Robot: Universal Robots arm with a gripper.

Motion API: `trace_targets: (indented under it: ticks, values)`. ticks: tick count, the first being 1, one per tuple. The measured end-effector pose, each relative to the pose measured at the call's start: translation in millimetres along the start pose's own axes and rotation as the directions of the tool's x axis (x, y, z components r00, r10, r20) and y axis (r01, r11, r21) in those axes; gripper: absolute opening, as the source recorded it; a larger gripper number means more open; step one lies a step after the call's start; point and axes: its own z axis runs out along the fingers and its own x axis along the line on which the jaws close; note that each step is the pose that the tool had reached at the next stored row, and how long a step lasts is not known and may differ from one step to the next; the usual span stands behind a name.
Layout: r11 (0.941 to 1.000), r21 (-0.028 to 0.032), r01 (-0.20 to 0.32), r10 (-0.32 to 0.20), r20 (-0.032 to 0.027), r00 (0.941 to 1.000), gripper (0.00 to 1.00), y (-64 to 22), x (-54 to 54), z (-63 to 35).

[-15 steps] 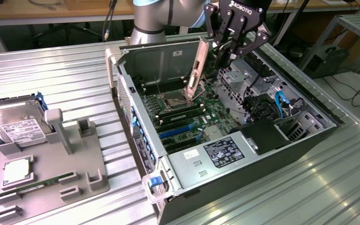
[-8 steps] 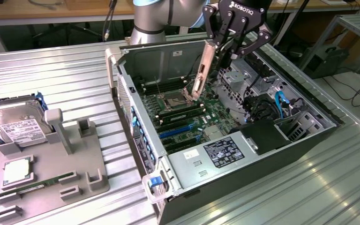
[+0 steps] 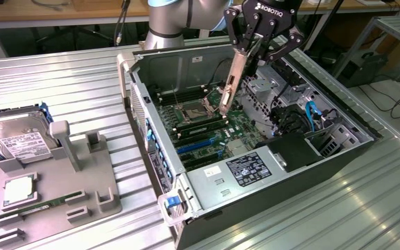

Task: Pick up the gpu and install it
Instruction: 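Insert the gpu into the slot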

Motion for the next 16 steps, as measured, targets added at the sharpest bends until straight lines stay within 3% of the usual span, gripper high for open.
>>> trace_targets:
  ticks: [8,12,16]
  values:
    - [0.9948,-0.0019,0.101,-0.101,-0.0039,0.9948,0.28,0.1,-0.1,0.9]
    - [0.9983,-0.0011,0.059,-0.059,-0.0023,0.9983,0.28,0.1,-0.1,5.3]
    - [0.9999,0.0003,-0.016,0.016,0.0006,0.9999,0.28,-0.1,0.0,9.9]
